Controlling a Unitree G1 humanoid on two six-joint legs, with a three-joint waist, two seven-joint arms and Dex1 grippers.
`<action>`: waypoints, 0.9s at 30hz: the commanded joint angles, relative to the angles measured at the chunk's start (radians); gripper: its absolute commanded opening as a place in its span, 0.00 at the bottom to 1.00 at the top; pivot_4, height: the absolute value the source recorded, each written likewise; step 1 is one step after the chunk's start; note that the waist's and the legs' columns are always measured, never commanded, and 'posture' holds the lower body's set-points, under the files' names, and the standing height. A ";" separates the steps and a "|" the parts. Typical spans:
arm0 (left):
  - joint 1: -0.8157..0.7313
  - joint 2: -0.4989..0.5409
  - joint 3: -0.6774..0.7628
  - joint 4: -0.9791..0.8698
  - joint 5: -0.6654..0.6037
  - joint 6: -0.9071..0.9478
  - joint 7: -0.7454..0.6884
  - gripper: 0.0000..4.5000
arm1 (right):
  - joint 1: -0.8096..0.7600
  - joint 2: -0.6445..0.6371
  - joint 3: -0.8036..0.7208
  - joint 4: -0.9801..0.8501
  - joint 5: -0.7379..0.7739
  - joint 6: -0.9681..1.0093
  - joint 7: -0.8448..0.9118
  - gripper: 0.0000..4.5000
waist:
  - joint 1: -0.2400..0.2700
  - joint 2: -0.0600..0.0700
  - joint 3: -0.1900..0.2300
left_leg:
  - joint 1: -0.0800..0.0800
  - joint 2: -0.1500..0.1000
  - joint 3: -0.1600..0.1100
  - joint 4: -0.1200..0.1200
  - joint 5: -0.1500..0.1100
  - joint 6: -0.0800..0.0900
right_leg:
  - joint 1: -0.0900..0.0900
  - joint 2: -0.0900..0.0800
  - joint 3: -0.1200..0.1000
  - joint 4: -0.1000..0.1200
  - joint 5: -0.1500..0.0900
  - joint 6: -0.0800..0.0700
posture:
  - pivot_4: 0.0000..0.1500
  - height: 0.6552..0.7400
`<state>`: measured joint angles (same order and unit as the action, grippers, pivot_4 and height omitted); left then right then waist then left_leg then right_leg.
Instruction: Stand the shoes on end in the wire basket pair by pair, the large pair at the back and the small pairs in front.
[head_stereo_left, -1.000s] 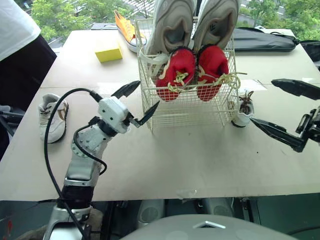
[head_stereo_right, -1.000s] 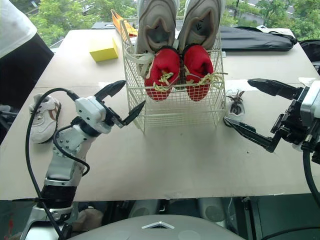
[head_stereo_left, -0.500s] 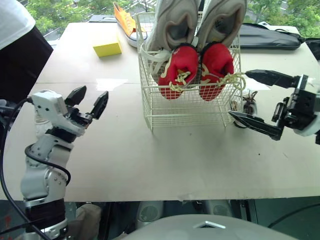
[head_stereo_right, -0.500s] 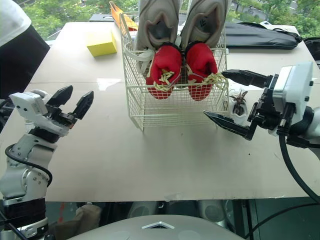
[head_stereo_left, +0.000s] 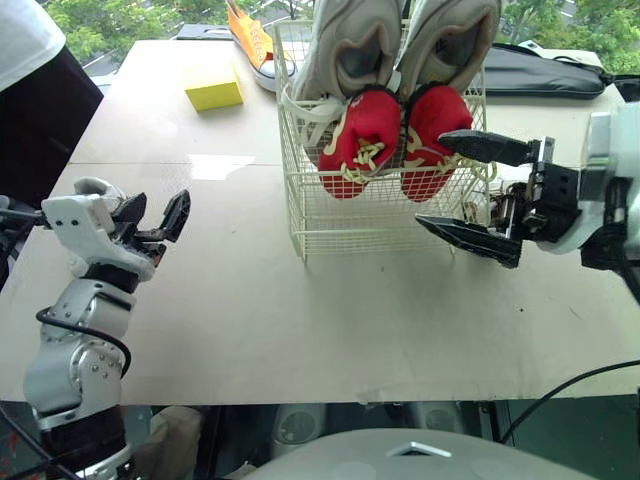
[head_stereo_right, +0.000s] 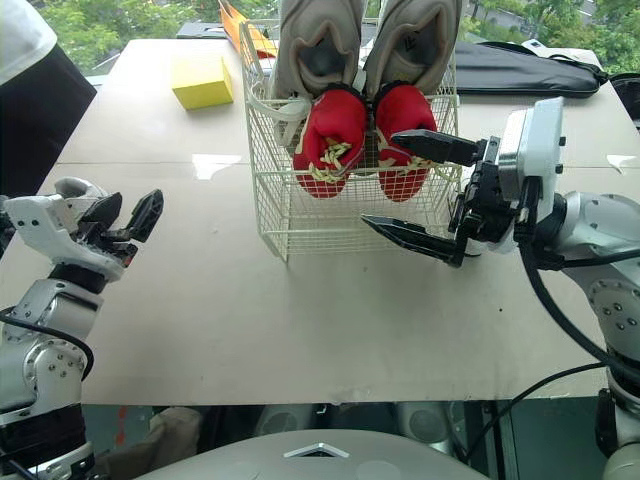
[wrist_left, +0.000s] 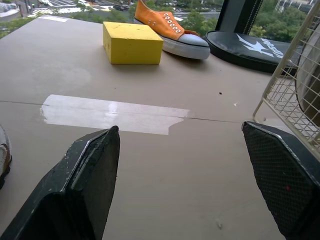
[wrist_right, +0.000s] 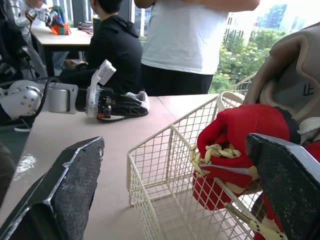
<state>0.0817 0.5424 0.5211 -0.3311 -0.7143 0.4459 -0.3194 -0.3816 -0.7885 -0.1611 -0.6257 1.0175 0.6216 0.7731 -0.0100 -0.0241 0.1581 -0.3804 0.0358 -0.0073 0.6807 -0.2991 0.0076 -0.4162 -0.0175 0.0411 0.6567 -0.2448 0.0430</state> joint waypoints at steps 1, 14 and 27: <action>0.034 0.018 0.065 -0.067 -0.028 0.021 -0.002 0.94 | -0.020 -0.018 -0.009 -0.016 0.054 0.021 0.039 1.00 | -0.003 0.000 0.000 | 0.000 0.000 0.000 0.000 0.000 0.000 | 0.000 0.000 0.000 0.000 0.000 0.000 | 1.00 1.00; 0.083 0.201 -0.015 -0.349 -0.389 0.215 -0.294 0.94 | 0.557 -0.116 -0.450 -0.155 -0.066 0.084 -0.013 1.00 | 0.025 0.000 0.001 | -0.001 -0.002 0.001 0.000 0.000 0.000 | 0.001 -0.001 0.001 -0.001 -0.001 0.000 | 1.00 1.00; -0.351 0.394 -0.324 -0.385 -0.465 0.326 -0.456 0.94 | 0.457 0.064 -0.185 -0.118 -0.337 0.411 -0.621 1.00 | -0.006 0.001 0.002 | 0.002 -0.002 0.005 0.003 0.000 0.000 | -0.001 0.007 0.006 0.003 -0.001 -0.004 | 1.00 1.00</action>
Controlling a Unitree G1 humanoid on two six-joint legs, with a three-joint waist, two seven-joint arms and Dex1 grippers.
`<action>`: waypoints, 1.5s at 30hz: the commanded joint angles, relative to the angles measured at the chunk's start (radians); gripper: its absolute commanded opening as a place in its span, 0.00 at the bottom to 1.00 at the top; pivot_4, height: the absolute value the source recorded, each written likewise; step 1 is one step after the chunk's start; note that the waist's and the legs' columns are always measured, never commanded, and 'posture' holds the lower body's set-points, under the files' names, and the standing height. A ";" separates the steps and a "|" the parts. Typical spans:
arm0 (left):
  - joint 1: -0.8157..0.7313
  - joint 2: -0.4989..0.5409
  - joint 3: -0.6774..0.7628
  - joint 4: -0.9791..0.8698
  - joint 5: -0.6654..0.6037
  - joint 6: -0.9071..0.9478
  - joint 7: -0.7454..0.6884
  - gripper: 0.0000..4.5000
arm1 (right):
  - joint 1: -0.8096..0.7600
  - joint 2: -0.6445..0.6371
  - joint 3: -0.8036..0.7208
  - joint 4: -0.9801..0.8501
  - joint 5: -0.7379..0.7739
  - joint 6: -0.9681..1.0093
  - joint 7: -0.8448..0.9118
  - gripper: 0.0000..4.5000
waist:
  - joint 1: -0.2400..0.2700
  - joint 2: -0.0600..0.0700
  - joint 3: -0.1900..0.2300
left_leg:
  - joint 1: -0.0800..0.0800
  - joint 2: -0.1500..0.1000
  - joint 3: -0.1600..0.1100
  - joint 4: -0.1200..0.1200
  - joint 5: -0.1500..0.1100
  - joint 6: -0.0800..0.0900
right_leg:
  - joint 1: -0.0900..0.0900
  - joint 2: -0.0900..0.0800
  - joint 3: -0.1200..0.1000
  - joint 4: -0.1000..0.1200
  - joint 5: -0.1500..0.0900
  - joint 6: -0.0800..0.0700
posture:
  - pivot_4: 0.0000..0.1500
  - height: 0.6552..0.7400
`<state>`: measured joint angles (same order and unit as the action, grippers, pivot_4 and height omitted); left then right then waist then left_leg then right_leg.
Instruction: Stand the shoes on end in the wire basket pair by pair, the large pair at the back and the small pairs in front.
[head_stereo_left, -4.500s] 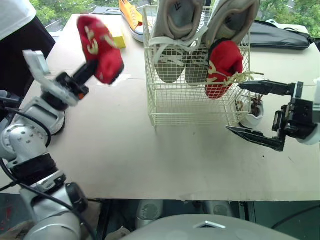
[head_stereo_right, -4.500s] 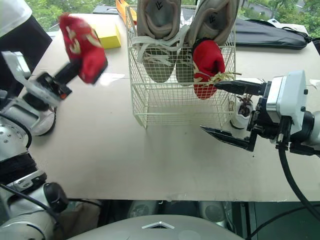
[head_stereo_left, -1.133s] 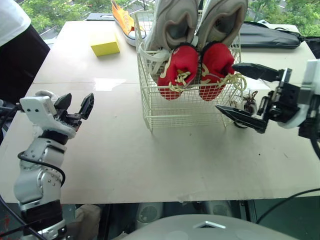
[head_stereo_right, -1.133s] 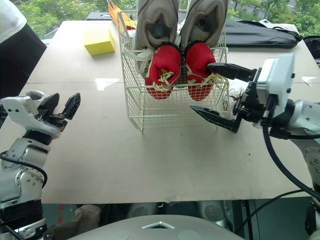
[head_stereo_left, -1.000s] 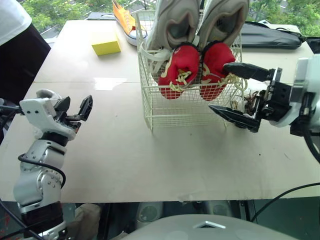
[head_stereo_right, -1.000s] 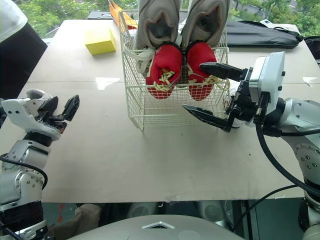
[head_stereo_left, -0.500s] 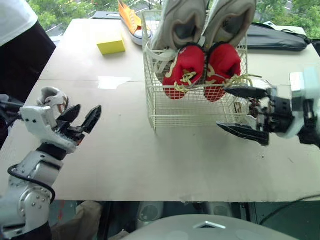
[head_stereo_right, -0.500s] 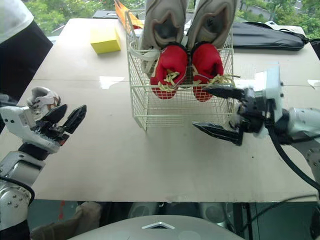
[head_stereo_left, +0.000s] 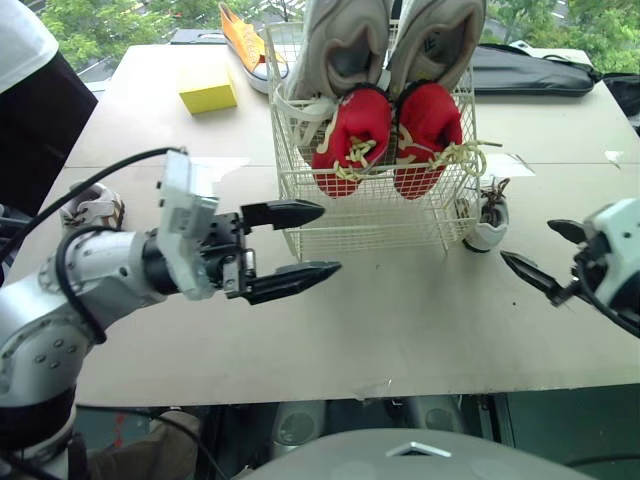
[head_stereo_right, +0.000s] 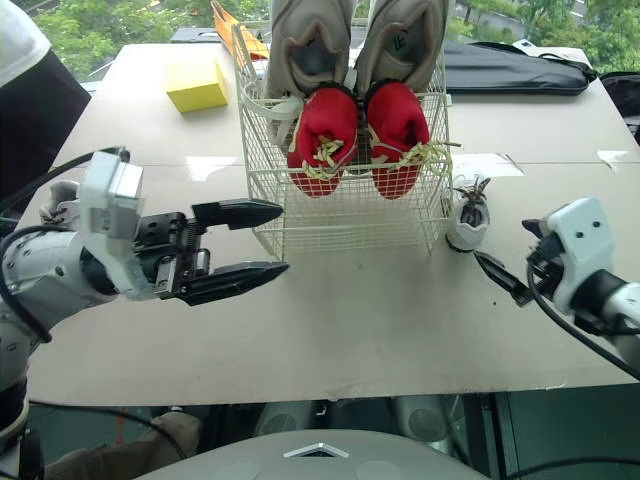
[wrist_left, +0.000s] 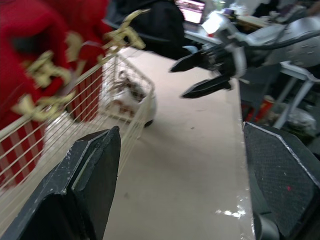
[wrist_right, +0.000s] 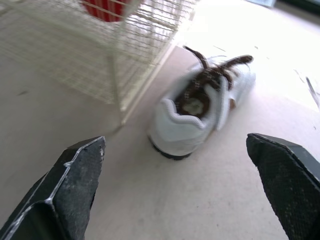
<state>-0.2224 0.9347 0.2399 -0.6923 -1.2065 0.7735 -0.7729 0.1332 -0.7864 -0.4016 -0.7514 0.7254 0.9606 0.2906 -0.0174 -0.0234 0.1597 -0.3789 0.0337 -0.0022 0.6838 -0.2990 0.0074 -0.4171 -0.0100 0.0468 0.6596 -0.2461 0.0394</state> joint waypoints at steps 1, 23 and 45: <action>-0.059 -0.004 -0.054 -0.025 0.027 0.000 0.005 0.94 | -0.078 0.097 0.065 0.011 -0.045 0.096 -0.171 1.00 | 0.003 0.000 0.000 | -0.001 0.000 0.000 -0.001 0.000 0.000 | 0.000 0.000 -0.001 0.000 0.001 0.002 | 1.00 1.00; -0.074 -0.093 -0.121 0.017 0.161 -0.048 -0.016 1.00 | -0.176 0.331 0.240 0.092 -0.317 0.039 -0.321 0.14 | 0.005 0.004 0.002 | -0.003 -0.003 -0.002 -0.002 0.000 0.000 | -0.002 -0.002 -0.001 -0.001 0.001 0.003 | 1.00 1.00; -0.498 -0.438 -0.199 0.427 0.137 0.054 0.021 1.00 | -0.029 -0.125 -0.558 -0.013 -0.162 -0.273 0.419 0.02 | 0.008 0.010 0.005 | -0.004 -0.009 -0.004 0.001 0.000 0.000 | -0.001 -0.006 -0.002 0.001 0.000 0.005 | 1.00 1.00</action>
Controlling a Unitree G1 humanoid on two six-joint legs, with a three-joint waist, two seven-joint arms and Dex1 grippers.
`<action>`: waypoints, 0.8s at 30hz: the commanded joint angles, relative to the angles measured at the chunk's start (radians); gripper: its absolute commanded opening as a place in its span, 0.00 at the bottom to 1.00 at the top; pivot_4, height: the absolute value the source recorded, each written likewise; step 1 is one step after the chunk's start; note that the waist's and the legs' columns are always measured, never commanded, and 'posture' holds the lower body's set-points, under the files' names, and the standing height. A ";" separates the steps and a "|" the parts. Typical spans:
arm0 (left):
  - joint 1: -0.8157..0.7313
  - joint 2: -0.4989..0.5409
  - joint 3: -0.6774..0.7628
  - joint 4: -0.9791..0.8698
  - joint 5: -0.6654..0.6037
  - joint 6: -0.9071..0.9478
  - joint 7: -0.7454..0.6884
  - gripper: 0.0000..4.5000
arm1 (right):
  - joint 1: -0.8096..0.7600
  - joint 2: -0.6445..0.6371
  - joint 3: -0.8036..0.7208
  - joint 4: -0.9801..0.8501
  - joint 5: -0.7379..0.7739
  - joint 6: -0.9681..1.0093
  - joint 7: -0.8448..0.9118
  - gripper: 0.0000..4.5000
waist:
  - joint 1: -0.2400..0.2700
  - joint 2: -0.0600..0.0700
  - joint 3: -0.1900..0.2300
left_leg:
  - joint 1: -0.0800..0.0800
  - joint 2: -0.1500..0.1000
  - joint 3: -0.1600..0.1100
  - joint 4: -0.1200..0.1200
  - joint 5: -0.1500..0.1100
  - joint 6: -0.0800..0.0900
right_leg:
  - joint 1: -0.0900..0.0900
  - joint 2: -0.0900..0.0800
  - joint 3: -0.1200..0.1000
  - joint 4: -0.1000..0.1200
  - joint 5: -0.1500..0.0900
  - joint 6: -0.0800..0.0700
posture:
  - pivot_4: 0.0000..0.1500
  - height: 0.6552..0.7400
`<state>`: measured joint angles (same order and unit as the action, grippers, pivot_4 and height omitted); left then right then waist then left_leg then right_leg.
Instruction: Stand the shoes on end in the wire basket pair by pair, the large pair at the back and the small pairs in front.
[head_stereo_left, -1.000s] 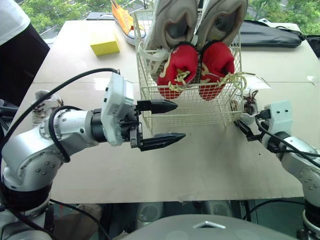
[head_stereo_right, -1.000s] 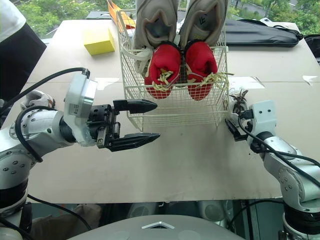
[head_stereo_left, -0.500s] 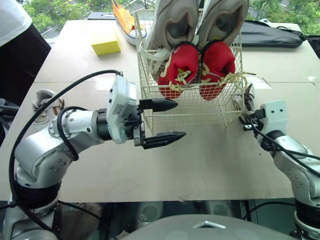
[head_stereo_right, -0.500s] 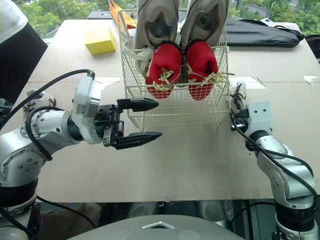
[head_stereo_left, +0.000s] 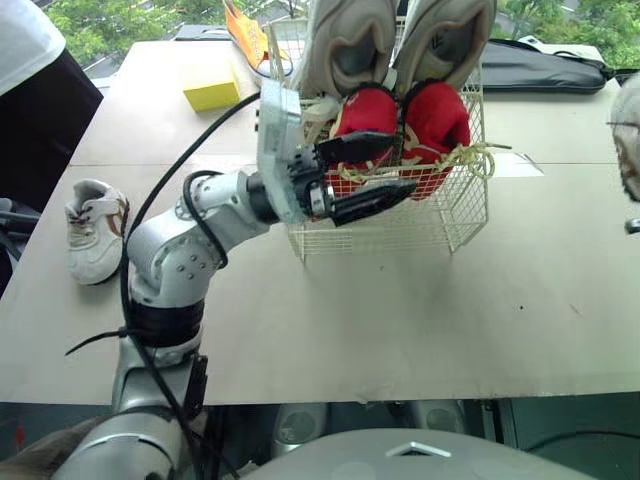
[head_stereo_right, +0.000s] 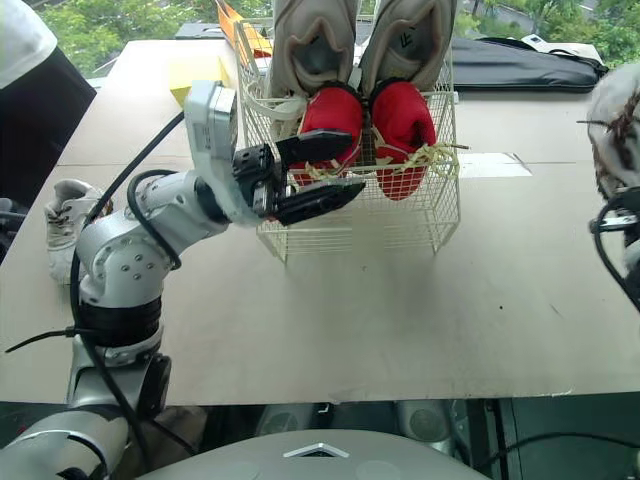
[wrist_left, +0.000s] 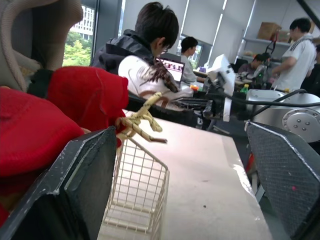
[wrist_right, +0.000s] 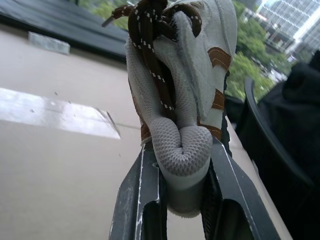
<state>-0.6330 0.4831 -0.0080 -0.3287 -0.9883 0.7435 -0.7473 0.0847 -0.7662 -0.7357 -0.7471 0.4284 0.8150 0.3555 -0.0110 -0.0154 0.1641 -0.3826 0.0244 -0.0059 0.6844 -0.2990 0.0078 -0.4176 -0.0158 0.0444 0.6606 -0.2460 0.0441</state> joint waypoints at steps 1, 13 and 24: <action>-0.111 0.026 0.052 0.082 -0.097 0.119 -0.008 1.00 | 0.037 -0.184 -0.266 -0.003 0.170 -0.131 0.435 0.02 | 0.000 0.001 0.001 | 0.000 -0.001 -0.001 0.000 0.000 0.000 | 0.000 -0.001 0.000 0.000 0.000 0.000 | 1.00 1.00; -0.359 0.229 0.049 0.274 -0.193 0.432 -0.238 1.00 | -0.084 -0.595 -0.123 0.183 0.482 -0.191 1.026 0.01 | -0.003 -0.004 0.006 | 0.004 -0.001 -0.005 0.002 0.000 0.000 | 0.006 0.000 -0.002 0.000 0.000 0.000 | 1.00 1.00; -0.483 0.267 -0.156 0.232 -0.112 0.606 -0.403 1.00 | -0.802 -0.495 0.627 0.343 0.371 -0.456 1.198 0.01 | -0.004 -0.004 0.014 | -0.001 -0.001 -0.005 0.002 0.000 -0.001 | -0.001 -0.003 -0.002 0.000 -0.001 0.002 | 1.00 1.00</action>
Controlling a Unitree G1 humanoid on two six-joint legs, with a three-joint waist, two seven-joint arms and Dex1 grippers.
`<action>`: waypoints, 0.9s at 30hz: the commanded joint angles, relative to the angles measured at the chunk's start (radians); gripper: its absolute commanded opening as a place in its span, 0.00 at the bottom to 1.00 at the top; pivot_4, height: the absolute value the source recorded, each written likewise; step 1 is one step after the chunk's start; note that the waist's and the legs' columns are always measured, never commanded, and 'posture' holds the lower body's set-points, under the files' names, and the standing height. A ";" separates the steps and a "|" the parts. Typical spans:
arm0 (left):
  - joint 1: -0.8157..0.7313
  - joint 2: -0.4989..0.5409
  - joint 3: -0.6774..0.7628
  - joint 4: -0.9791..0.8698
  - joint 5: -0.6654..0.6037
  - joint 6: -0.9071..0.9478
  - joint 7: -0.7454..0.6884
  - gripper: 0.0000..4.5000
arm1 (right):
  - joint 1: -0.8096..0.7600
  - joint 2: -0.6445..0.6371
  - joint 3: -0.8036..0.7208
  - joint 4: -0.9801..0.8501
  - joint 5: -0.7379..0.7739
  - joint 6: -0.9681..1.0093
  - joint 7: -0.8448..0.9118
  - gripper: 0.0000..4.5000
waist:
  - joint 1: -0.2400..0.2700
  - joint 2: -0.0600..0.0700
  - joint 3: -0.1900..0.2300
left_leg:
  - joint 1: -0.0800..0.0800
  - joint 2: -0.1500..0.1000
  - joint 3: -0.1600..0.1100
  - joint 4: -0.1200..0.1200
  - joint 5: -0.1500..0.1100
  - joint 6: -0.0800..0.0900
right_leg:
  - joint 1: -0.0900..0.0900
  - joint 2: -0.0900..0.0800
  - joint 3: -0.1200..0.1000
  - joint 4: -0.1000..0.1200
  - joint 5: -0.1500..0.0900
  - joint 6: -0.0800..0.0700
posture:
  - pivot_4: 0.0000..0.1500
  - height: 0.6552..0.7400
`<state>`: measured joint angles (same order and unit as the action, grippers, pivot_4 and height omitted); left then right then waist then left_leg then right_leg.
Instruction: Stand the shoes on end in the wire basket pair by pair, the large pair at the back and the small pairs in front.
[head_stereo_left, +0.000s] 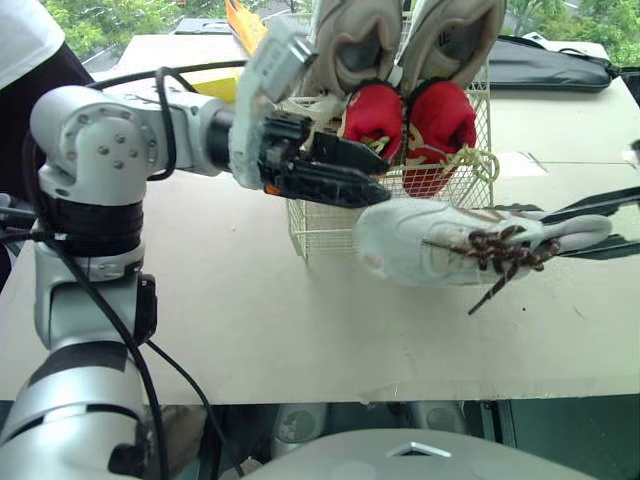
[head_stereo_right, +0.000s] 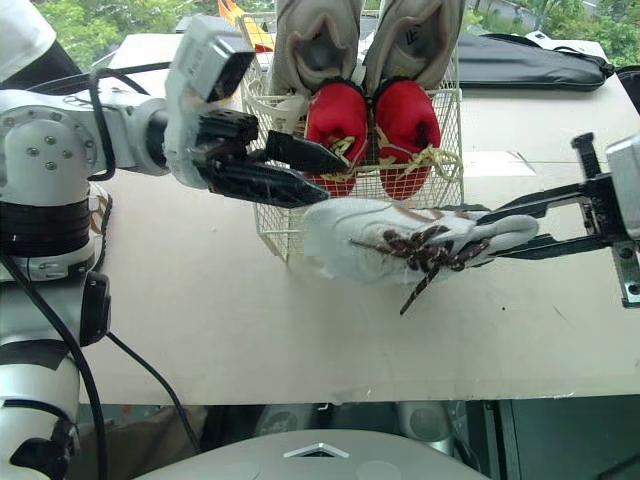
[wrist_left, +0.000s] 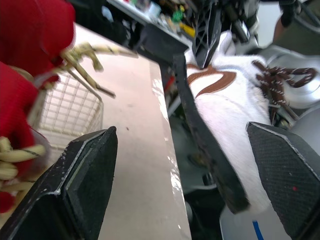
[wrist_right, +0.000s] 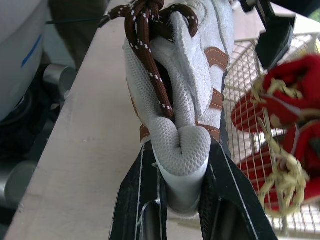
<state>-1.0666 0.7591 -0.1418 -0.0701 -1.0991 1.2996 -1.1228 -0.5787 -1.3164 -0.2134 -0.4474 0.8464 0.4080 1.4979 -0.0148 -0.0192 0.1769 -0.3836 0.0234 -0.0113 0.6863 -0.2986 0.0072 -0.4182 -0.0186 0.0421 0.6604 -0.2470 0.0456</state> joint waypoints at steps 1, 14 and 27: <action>-0.057 -0.014 -0.027 -0.022 -0.004 0.064 -0.036 1.00 | -0.192 0.088 0.147 0.053 -0.069 -0.055 0.070 0.01 | -0.001 0.000 0.001 | -0.001 0.000 0.000 0.000 0.000 0.000 | 0.000 0.000 0.000 0.000 0.000 0.000 | 1.00 1.00; -0.015 0.040 -0.118 -0.125 0.043 0.136 -0.113 0.52 | -0.450 0.300 0.364 0.178 -0.258 -0.189 0.116 0.01 | 0.003 0.001 0.002 | -0.014 0.000 -0.006 0.002 0.002 -0.004 | -0.014 -0.002 -0.001 0.004 0.000 0.000 | 1.00 1.00; 0.227 -0.115 0.350 -0.139 -0.168 0.043 0.147 0.14 | -0.186 0.158 0.141 0.117 -0.147 0.158 -0.135 0.93 | 0.006 0.001 0.001 | -0.016 -0.001 -0.009 0.003 0.002 -0.004 | -0.014 -0.012 -0.005 0.005 0.000 0.000 | 1.00 1.00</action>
<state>-0.8233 0.6401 0.0832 -0.1732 -1.1775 1.3845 -1.0115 -0.8020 -1.1349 -0.0085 -0.3332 0.6809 0.4771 1.4169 -0.0092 -0.0185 0.1780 -0.3999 0.0228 -0.0212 0.6900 -0.2961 0.0031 -0.4326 -0.0317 0.0367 0.6663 -0.2466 0.0458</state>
